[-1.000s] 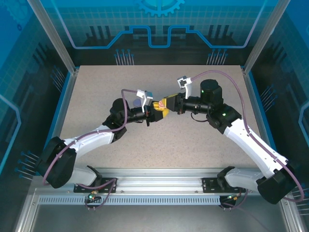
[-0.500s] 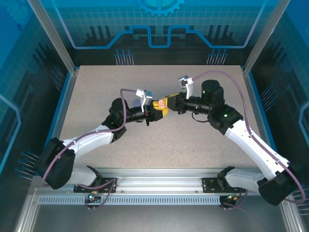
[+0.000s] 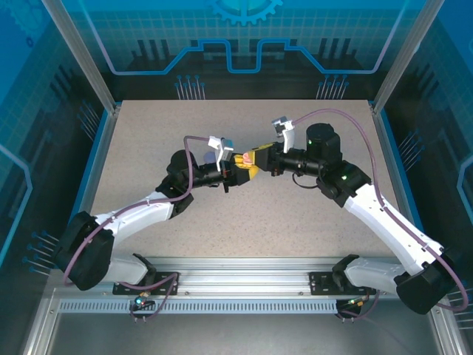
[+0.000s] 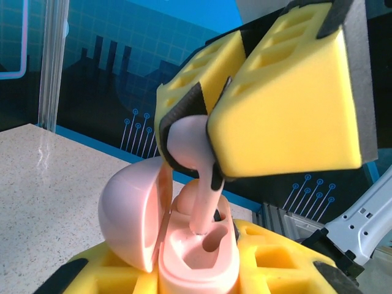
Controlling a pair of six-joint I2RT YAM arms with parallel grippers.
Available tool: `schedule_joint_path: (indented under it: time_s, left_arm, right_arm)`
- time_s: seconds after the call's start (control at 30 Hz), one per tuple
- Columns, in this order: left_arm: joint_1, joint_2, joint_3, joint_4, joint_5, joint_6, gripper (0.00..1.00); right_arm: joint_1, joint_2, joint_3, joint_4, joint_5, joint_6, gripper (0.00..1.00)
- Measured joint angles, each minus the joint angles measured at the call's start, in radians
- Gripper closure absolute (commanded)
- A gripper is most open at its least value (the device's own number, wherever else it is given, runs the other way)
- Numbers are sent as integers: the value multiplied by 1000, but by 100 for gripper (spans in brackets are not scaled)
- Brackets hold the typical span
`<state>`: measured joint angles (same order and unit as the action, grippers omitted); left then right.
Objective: Insert the wireless bluetooth earbuds into the charging case
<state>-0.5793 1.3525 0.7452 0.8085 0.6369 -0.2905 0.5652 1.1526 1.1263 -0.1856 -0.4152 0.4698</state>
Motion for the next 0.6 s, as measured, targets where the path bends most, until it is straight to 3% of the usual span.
schedule_joint_path:
  time_s: [0.6]
  left_arm:
    - [0,-19,0,-26,-12,6,83]
  right_arm:
    - [6,0,21,-44,11,-20,80]
